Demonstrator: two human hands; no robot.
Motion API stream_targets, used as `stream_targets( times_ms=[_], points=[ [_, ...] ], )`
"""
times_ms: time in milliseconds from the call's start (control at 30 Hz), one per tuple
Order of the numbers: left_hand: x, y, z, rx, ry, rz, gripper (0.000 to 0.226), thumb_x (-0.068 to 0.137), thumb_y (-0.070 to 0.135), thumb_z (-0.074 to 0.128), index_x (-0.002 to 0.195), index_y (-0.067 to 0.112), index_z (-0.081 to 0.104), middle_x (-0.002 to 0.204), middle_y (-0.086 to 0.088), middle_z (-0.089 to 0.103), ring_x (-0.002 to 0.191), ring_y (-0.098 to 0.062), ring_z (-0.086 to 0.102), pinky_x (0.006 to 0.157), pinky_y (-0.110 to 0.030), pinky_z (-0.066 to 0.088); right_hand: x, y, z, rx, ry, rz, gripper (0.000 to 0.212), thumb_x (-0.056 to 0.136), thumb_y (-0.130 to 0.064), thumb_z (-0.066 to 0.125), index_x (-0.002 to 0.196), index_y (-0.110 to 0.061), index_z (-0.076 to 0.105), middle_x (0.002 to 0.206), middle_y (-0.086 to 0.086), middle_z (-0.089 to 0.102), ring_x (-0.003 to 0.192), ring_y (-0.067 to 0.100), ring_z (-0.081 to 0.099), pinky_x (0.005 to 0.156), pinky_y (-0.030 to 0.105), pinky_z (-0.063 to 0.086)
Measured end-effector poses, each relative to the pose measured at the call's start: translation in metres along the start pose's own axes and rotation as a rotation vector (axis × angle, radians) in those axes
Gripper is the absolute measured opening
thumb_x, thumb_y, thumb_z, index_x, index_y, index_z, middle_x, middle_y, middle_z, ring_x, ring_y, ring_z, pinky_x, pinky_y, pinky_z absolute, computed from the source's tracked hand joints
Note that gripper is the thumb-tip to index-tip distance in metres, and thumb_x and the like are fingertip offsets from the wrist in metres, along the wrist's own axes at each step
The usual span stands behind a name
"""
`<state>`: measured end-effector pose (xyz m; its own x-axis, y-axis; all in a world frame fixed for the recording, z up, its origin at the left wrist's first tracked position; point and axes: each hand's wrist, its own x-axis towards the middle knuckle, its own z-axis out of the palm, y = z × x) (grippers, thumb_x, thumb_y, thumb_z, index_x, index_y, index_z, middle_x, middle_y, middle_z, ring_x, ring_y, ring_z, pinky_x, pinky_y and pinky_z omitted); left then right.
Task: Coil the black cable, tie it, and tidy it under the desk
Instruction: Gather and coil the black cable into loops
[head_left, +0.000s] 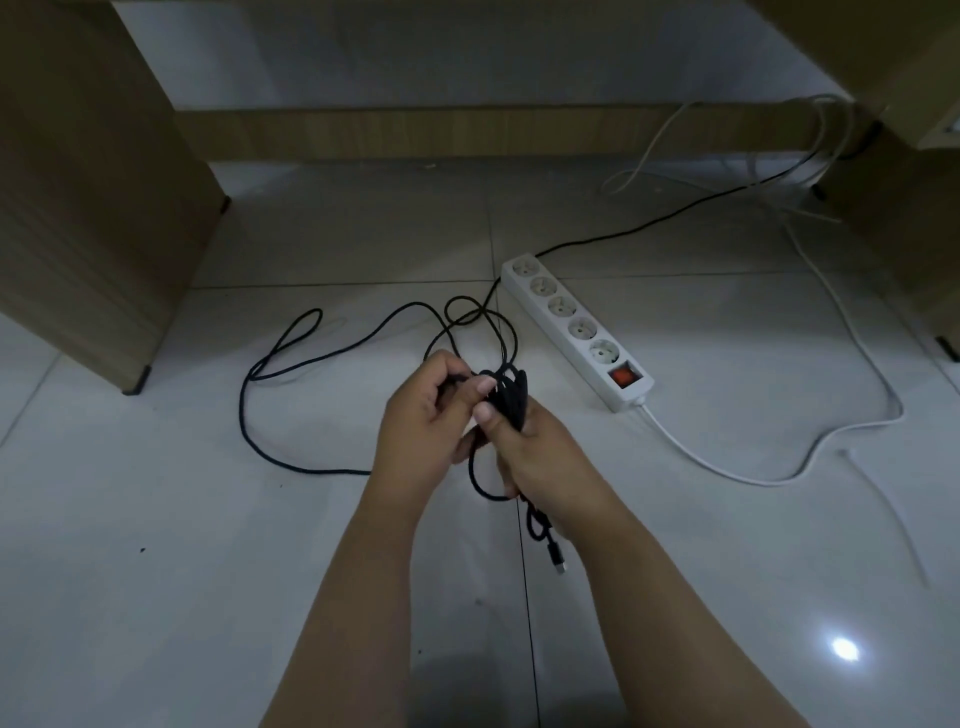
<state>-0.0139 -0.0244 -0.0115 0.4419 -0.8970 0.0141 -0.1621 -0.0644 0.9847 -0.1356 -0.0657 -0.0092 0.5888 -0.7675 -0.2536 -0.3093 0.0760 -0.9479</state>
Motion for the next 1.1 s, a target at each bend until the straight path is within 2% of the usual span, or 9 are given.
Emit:
stream_targets(
  times_ms=[67,167,267,433,500,600,733,933,1100],
  points=[
    [0.000,0.000,0.003,-0.022,-0.021,-0.012,0.020,0.097,0.022,0.057,0.080,0.012,0.053,0.071,-0.004,0.058,0.057,-0.017,0.052,0.054,-0.028,0.045,-0.001,0.001,0.003,0.056,-0.037,0.011,0.026,0.100,-0.043,0.047,0.101,-0.020,0.060,0.062,-0.003,0.065,0.045,0.010,0.044,0.050,0.024,0.040],
    [0.001,-0.005,0.001,0.017,0.010,-0.004,0.020,0.100,0.028,0.051,0.080,0.023,0.054,0.072,0.015,0.056,0.072,-0.005,0.053,0.069,-0.021,0.045,0.002,0.004,-0.002,0.086,-0.020,0.075,0.030,0.099,-0.040,0.050,0.078,-0.019,0.056,0.046,-0.009,0.048,0.052,0.014,0.047,0.063,0.031,0.044],
    [0.002,-0.008,-0.003,-0.016,0.055,0.009,0.008,0.099,0.023,0.053,0.092,0.021,0.056,0.081,0.012,0.056,0.074,-0.002,0.053,0.072,-0.019,0.045,0.002,0.006,-0.012,0.203,0.007,0.072,0.030,0.101,-0.033,0.049,0.078,-0.016,0.059,0.045,-0.005,0.043,0.068,0.022,0.063,0.077,0.037,0.046],
    [0.002,-0.007,0.003,0.133,0.229,0.137,0.012,0.087,0.021,0.071,0.087,0.023,0.059,0.100,0.012,0.049,0.091,-0.009,0.053,0.081,-0.011,0.043,0.004,0.003,-0.016,0.586,0.134,0.077,0.028,0.103,-0.025,0.045,0.083,-0.010,0.058,0.052,-0.001,0.046,0.055,0.019,0.064,0.064,0.034,0.052],
    [0.001,-0.009,0.006,0.125,0.077,0.132,0.016,0.080,0.022,0.077,0.078,0.016,0.062,0.090,0.006,0.058,0.085,-0.017,0.058,0.078,-0.018,0.048,0.006,0.001,-0.019,0.640,0.183,0.068,0.028,0.103,-0.026,0.044,0.083,-0.010,0.057,0.051,-0.002,0.043,0.049,0.016,0.059,0.057,0.029,0.051],
    [-0.003,-0.009,0.005,-0.080,-0.194,-0.073,0.018,0.076,0.018,0.080,0.079,0.009,0.065,0.081,-0.013,0.071,0.077,-0.027,0.066,0.073,-0.035,0.057,0.007,0.000,-0.024,0.645,0.210,0.044,0.028,0.102,-0.025,0.045,0.082,-0.010,0.057,0.051,-0.002,0.040,0.046,0.014,0.052,0.056,0.028,0.051],
    [-0.005,-0.008,0.004,-0.163,-0.233,-0.140,0.016,0.072,0.003,0.080,0.080,0.008,0.068,0.080,-0.013,0.069,0.072,-0.013,0.066,0.068,-0.021,0.052,0.008,0.003,-0.023,0.697,0.240,0.042,0.028,0.102,-0.025,0.046,0.081,-0.011,0.057,0.050,-0.003,0.038,0.047,0.013,0.048,0.057,0.028,0.047],
    [-0.005,-0.011,0.003,0.034,-0.399,-0.163,0.011,0.074,0.015,0.082,0.079,0.016,0.072,0.077,0.003,0.070,0.083,-0.017,0.066,0.094,-0.035,0.049,0.008,0.002,-0.027,0.757,0.256,0.069,0.024,0.102,-0.025,0.047,0.087,-0.010,0.056,0.050,-0.005,0.038,0.043,0.011,0.042,0.051,0.026,0.046],
    [-0.006,-0.013,-0.004,0.181,-0.578,-0.219,0.011,0.075,0.021,0.082,0.074,0.024,0.072,0.080,-0.004,0.068,0.087,-0.016,0.064,0.093,-0.041,0.050,0.006,0.006,-0.021,0.756,0.265,0.076,0.022,0.102,-0.027,0.048,0.093,-0.010,0.058,0.051,-0.004,0.035,0.040,0.009,0.030,0.050,0.027,0.041]
  ],
)
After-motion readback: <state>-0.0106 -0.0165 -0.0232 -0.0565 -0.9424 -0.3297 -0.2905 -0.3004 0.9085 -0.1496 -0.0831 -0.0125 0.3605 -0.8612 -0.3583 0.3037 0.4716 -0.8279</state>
